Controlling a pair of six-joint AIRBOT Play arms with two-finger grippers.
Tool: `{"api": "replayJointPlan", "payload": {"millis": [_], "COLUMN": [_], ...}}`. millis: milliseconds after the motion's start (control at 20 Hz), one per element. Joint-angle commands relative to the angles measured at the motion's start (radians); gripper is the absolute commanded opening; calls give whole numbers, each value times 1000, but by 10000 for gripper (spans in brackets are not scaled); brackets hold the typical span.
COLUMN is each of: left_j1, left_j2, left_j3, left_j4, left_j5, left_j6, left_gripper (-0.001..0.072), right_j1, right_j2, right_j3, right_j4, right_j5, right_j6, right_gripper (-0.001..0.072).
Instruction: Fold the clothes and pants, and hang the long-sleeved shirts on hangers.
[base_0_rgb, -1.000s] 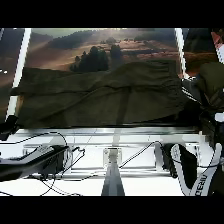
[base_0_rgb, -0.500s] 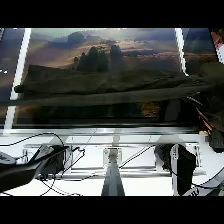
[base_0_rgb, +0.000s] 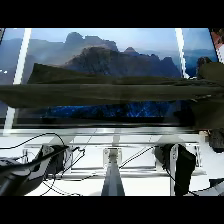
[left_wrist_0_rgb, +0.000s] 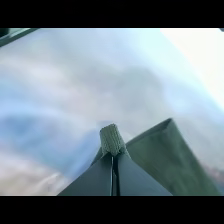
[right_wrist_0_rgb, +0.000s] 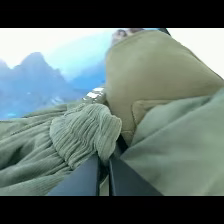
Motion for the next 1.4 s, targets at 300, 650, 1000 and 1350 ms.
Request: {"api": "replayJointPlan", "payload": {"millis": [300, 650, 1000, 1350], "left_j1": [-336, -484, -531, -593], "left_j2": [-257, -482, -623, -769], "left_j3": [34, 232, 518, 537], "left_j4": [183, 529, 587, 533], "left_j5": [169, 111, 71, 113], "left_j6": [-143, -390, -494, -546], "left_gripper": [11, 10, 10, 19], "right_j1": [0, 18, 244, 287], "right_j2": [-333, -678, -708, -862], "right_j3": [5, 10, 32, 37], "right_j4": [-10, 83, 94, 128], "right_j5": [132, 130, -407, -743], "right_j6": [27, 26, 92, 309], "right_gripper": [23, 24, 23, 27]}}
